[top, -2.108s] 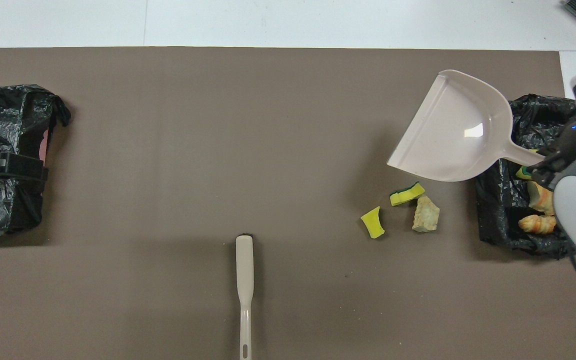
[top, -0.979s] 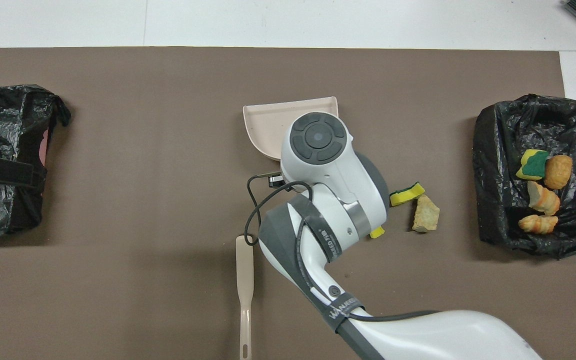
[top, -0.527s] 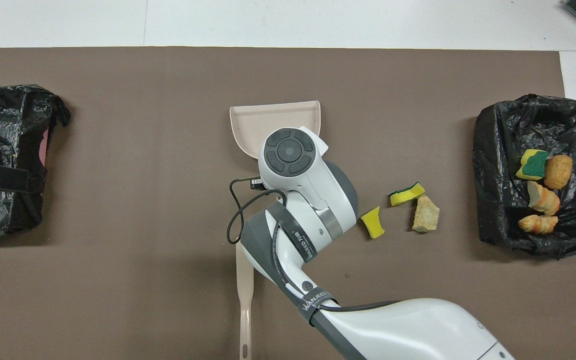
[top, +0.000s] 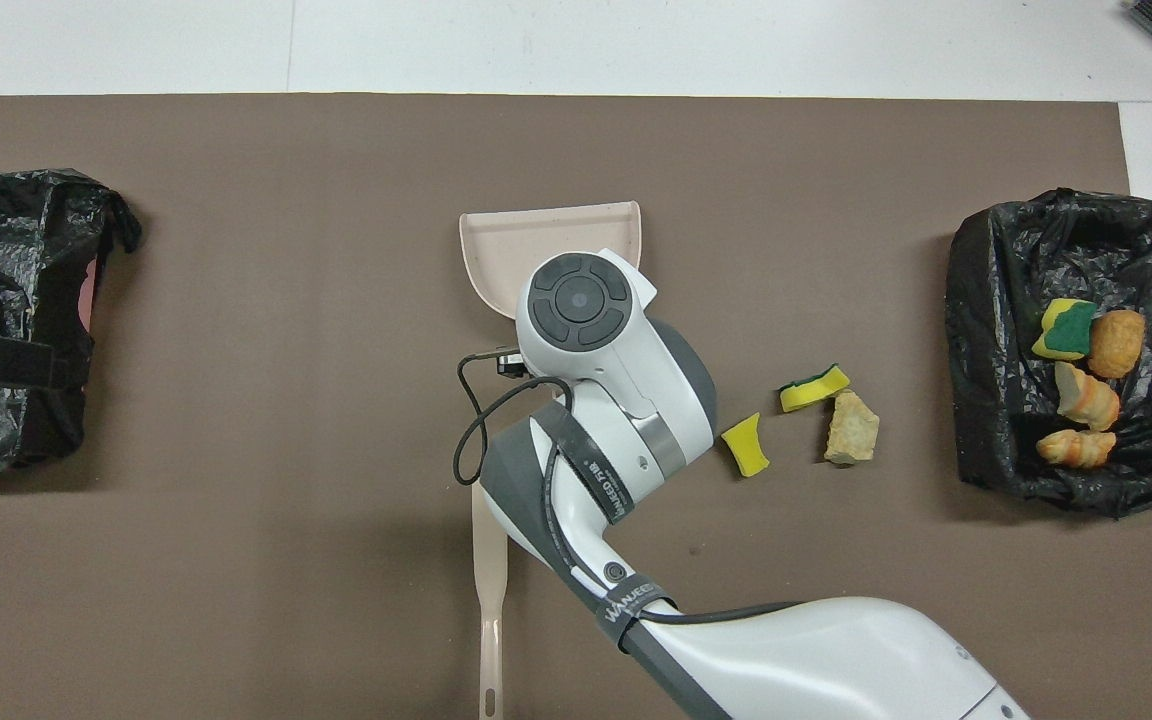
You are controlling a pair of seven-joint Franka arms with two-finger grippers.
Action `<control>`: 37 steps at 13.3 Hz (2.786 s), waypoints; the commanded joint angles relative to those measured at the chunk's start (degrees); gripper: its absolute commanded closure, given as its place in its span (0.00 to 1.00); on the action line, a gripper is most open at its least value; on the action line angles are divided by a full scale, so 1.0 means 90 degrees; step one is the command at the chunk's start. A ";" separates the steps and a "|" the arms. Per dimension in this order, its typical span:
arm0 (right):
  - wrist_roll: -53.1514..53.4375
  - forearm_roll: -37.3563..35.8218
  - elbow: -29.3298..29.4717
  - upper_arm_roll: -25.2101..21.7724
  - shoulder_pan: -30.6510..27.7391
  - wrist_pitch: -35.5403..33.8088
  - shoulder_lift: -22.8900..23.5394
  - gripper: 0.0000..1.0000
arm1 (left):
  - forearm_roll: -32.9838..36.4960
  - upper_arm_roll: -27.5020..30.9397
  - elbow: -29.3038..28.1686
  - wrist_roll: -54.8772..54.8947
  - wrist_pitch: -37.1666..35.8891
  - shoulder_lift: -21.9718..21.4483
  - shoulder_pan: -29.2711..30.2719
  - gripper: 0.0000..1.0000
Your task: Sweep and dump trash in bin
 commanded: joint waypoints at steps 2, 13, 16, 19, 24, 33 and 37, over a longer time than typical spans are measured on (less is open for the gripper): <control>-0.1145 0.0182 -0.0461 0.0010 -0.0450 -0.0670 -0.0896 0.00 | 0.0115 0.0075 0.0082 -0.0060 -0.0124 -0.0016 -0.0100 0.00; 0.0664 0.0514 -0.3116 0.0020 0.0601 0.0830 -0.2352 0.00 | 0.0124 0.0075 0.0082 -0.0060 -0.0115 -0.0016 -0.0100 0.00; 0.1759 0.0436 -0.3410 0.0020 0.1246 0.1416 -0.2274 0.00 | 0.0115 0.0075 0.0082 -0.0060 -0.0124 -0.0016 -0.0100 0.00; 0.2881 0.0105 -0.3410 0.0010 0.1920 0.1757 -0.1905 0.00 | 0.0115 0.0075 0.0082 -0.0060 -0.0124 -0.0016 -0.0100 0.00; 0.4084 -0.0316 -0.3449 0.0030 0.2517 0.2179 -0.1326 0.07 | 0.0115 0.0075 0.0082 -0.0060 -0.0115 -0.0016 -0.0100 0.00; 0.4096 -0.0219 -0.3557 0.0030 0.3094 0.1934 -0.1346 0.37 | 0.0115 0.0075 0.0082 -0.0050 -0.0115 -0.0016 -0.0100 0.00; 0.3901 -0.0190 -0.3547 0.0030 0.3065 0.1876 -0.1317 1.00 | 0.0115 0.0075 0.0082 -0.0060 -0.0115 -0.0016 -0.0100 0.00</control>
